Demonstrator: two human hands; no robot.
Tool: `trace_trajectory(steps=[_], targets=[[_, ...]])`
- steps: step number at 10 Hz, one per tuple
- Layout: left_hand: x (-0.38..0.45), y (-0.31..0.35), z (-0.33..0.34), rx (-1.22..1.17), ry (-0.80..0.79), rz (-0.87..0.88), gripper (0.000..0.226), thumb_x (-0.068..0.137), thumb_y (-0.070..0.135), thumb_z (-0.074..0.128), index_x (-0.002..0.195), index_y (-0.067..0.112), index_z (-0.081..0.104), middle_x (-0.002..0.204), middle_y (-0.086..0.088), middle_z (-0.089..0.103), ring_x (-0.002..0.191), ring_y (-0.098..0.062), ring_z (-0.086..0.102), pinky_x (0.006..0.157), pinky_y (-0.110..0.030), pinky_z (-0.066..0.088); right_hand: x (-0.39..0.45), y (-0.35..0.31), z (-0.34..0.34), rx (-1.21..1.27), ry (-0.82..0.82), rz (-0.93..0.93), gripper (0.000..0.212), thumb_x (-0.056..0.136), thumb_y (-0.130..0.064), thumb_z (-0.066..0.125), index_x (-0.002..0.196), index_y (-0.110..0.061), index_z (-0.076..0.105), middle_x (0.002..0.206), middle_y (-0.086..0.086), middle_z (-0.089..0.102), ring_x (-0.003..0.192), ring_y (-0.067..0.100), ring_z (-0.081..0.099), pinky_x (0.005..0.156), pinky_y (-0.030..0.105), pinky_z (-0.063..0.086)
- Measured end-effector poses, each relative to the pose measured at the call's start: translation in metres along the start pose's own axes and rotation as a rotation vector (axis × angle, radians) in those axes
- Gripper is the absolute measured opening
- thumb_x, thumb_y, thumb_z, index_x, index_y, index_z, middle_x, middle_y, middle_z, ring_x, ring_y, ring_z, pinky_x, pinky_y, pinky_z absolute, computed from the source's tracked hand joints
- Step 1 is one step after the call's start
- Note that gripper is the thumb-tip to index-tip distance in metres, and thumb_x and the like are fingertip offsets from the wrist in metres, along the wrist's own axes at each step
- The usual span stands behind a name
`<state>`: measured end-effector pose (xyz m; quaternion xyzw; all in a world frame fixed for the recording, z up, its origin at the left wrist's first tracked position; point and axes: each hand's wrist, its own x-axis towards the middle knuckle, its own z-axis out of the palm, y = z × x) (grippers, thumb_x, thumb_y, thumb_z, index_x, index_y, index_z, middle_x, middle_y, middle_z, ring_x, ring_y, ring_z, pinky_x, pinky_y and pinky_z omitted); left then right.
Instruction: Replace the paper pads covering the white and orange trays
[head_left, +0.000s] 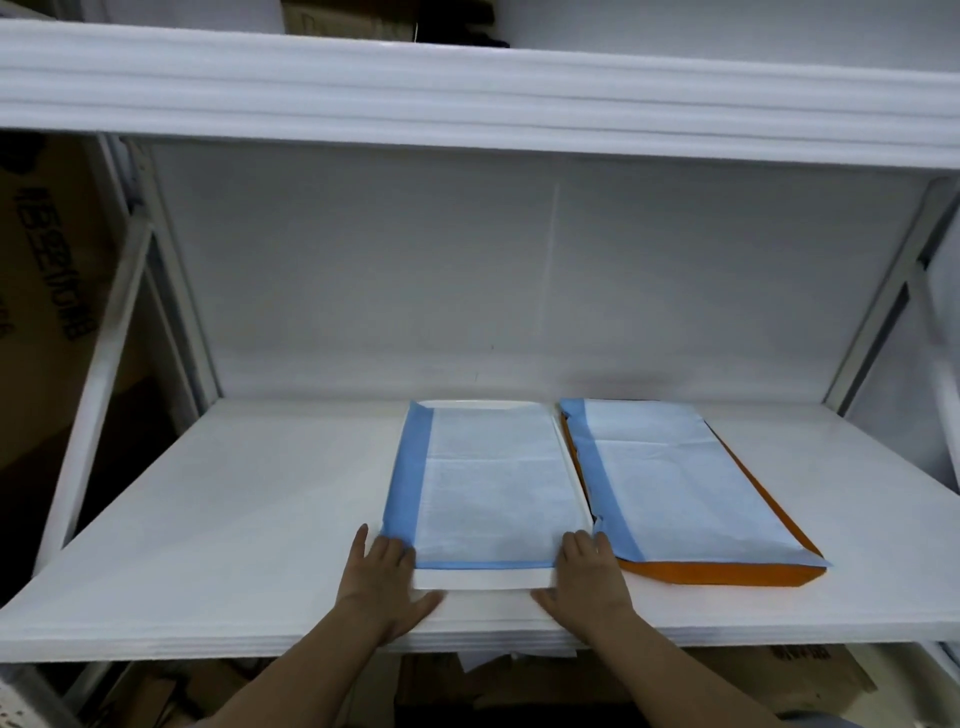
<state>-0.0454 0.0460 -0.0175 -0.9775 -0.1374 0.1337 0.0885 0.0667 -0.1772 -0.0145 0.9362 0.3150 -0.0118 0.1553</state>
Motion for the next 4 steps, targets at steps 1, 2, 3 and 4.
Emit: trace_trajectory(steps=[1, 2, 3, 4], targets=[[-0.008, 0.004, -0.004, 0.027, -0.008, -0.046, 0.084, 0.088, 0.07, 0.006, 0.151, 0.016, 0.015, 0.154, -0.005, 0.02, 0.145, -0.024, 0.01, 0.116, -0.05, -0.011, -0.002, 0.001, -0.001, 0.012, -0.023, 0.01, 0.059, 0.097, -0.048, 0.032, 0.136, -0.004, 0.04, 0.131, 0.012, 0.043, 0.125, 0.028, 0.036, 0.112, 0.045, 0.016], [-0.012, 0.009, -0.009, -0.05, -0.073, -0.066, 0.075, 0.093, 0.063, 0.017, 0.152, 0.016, 0.011, 0.157, -0.005, 0.015, 0.147, -0.023, 0.004, 0.116, -0.049, -0.011, -0.004, 0.005, -0.009, 0.02, -0.069, -0.013, 0.054, 0.095, -0.041, 0.04, 0.137, -0.008, 0.037, 0.134, 0.012, 0.043, 0.127, 0.028, 0.035, 0.111, 0.045, 0.017], [-0.009, 0.006, -0.017, -0.208, -0.116, -0.093, 0.072, 0.095, 0.06, 0.021, 0.152, 0.017, 0.009, 0.159, -0.005, 0.01, 0.147, -0.022, 0.004, 0.118, -0.047, -0.006, -0.007, 0.009, -0.022, 0.056, -0.074, -0.031, 0.054, 0.094, -0.037, 0.043, 0.14, -0.01, 0.032, 0.138, 0.012, 0.04, 0.129, 0.028, 0.034, 0.108, 0.043, 0.024], [-0.008, 0.001, -0.041, -0.22, -0.116, -0.088, 0.064, 0.098, 0.052, 0.024, 0.151, 0.017, 0.017, 0.156, -0.009, 0.02, 0.144, -0.025, 0.02, 0.119, -0.044, 0.006, -0.009, 0.013, -0.039, 0.076, -0.092, -0.02, 0.049, 0.096, -0.035, 0.041, 0.138, -0.011, 0.034, 0.138, 0.012, 0.04, 0.129, 0.028, 0.035, 0.106, 0.041, 0.025]])
